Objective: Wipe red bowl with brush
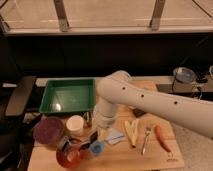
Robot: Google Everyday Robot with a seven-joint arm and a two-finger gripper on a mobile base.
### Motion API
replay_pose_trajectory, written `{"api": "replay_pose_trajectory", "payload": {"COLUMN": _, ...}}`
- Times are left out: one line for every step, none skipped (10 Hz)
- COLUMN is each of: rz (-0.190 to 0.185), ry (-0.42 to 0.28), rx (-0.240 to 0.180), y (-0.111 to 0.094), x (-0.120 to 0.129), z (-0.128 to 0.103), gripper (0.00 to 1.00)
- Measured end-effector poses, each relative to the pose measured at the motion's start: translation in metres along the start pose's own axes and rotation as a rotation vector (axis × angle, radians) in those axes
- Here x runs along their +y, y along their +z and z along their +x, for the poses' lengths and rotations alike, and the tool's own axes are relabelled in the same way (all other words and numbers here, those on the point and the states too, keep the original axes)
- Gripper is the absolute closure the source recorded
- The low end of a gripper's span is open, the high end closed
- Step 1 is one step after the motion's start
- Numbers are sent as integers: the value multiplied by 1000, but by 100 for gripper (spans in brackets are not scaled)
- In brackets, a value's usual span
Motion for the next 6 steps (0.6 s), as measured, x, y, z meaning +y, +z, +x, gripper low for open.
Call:
{"api": "replay_pose_trajectory", "payload": {"rz": 1, "ry": 3, "rx": 0, "y": 0, "x": 0, "z": 1, "gripper": 100}}
{"api": "replay_pose_trajectory", "payload": {"rz": 0, "ry": 1, "rx": 0, "y": 0, "x": 0, "z": 0, "gripper": 100}}
{"api": "replay_pose_trajectory", "payload": {"rz": -10, "ry": -3, "rx": 0, "y": 2, "x": 0, "z": -1, "gripper": 100}}
{"api": "replay_pose_trajectory", "payload": {"rz": -33, "ry": -11, "rx": -3, "y": 11, "x": -4, "z": -3, "gripper": 100}}
{"api": "replay_pose_trajectory", "payload": {"rz": -49, "ry": -14, "rx": -5, "y": 20, "x": -6, "z": -3, "gripper": 100}}
{"api": "replay_pose_trajectory", "payload": {"rz": -71, "ry": -12, "rx": -5, "y": 30, "x": -7, "z": -1, "gripper": 100}}
